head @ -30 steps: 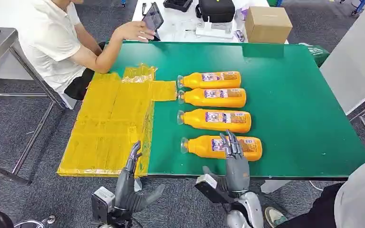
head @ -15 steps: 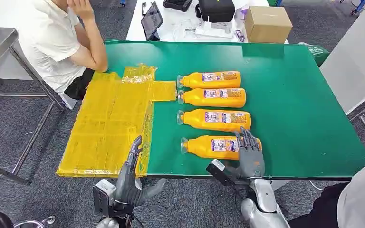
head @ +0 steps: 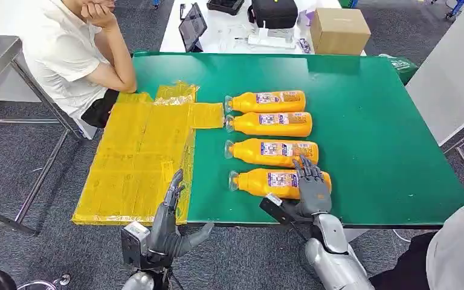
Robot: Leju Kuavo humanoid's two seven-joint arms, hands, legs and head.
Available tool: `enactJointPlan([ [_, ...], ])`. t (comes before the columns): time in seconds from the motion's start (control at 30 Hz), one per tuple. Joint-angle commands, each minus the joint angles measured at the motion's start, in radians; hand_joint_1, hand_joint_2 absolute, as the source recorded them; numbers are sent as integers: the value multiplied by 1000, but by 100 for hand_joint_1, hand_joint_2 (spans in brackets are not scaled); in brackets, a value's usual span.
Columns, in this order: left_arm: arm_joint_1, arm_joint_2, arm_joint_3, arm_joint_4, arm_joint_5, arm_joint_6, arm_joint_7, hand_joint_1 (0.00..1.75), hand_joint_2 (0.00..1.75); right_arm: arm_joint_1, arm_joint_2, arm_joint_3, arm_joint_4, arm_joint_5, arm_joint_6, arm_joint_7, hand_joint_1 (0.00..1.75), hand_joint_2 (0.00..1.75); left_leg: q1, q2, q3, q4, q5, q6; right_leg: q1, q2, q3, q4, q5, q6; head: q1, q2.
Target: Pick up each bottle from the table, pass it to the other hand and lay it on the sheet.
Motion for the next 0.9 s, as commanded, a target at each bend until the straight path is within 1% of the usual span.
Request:
enactJointPlan([
  [0.03,-40,0,-5,63,3,-8,9,0,175,-80,-19,49,218,-30,69,-21,175,175,0,-1,2,-1,1,1,1,-2,3,-1,1,-2,0,0],
  [0.17,-41,0,-7,63,3,-11,9,0,175,-75,-24,53,225,-70,128,-48,175,175,0,-1,6,-1,1,1,1,-2,7,-2,1,-2,0,0],
  [0.27,-39,2,-6,59,2,-15,12,0,175,-51,-30,64,191,-103,179,-59,175,175,1,-2,8,-2,2,2,2,-4,9,-4,2,-3,0,0],
  [0.3,-39,2,-6,60,2,-16,13,0,175,-43,-31,68,184,-109,195,-59,175,175,0,-1,11,-1,1,1,1,-3,11,-3,1,-2,0,0],
  [0.4,-36,2,-7,59,2,-17,13,0,175,-14,-33,71,152,-141,216,-78,175,175,1,-2,12,-2,2,2,2,-5,9,-4,3,-3,0,0],
  [0.43,-35,3,-8,56,2,-18,13,0,175,-2,-33,72,136,-155,218,-82,175,175,1,-3,15,-1,1,1,2,-5,6,-4,2,-3,0,0],
  [0.53,-30,5,-7,50,2,-19,13,0,175,19,-29,71,110,-182,227,-88,175,175,1,-2,17,-2,-1,1,2,-4,7,-5,1,-3,0,0],
  [0.57,-31,6,-6,51,2,-21,13,0,175,28,-24,59,95,-235,246,-122,175,175,1,-1,19,-1,-2,1,2,-3,8,-4,0,-2,0,0],
  [0.6,-31,6,-7,51,2,-21,13,0,175,31,-21,54,90,-255,254,-135,175,175,1,-2,18,-3,-1,1,2,-4,8,-5,1,-3,0,0],
  [0.67,-28,5,1,58,13,-18,12,0,175,55,5,16,49,-376,296,-230,175,175,1,-3,19,-3,-1,1,2,-4,9,-5,1,-3,0,0],
  [0.7,-28,5,1,58,13,-18,12,0,175,55,5,16,49,-376,296,-230,175,175,2,-2,20,-2,-2,1,3,-3,10,-4,0,-3,1,0],
  [0.73,-29,4,6,69,25,-15,4,0,175,73,14,7,12,-422,311,-249,175,175,2,0,21,-2,-2,0,3,0,11,-4,0,-2,1,0],
  [0.77,-28,-5,17,76,48,-8,5,0,175,88,28,-14,-19,-495,338,-300,175,175,2,1,20,-3,-1,1,3,1,11,-5,2,-4,1,0],
  [0.8,-26,-18,37,83,96,-7,21,0,175,103,51,-38,-55,-565,356,-349,175,175,2,4,21,-3,-2,0,3,5,17,-5,1,-3,0,0],
  [0.83,-29,-26,50,96,151,-7,38,0,175,122,66,-41,-101,-610,375,-354,175,175,2,6,22,-2,-3,0,3,7,18,-4,2,-4,0,0],
  [0.87,-34,-32,62,115,264,-29,88,0,175,141,88,-45,-163,-676,388,-377,175,175,2,5,21,-3,-2,0,3,5,17,-4,3,-6,0,0],
  [0.9,-37,-29,57,119,270,-26,85,0,175,144,90,-38,-176,-678,386,-364,175,175,2,4,19,-4,-1,0,4,4,15,-5,4,-7,1,0],
])
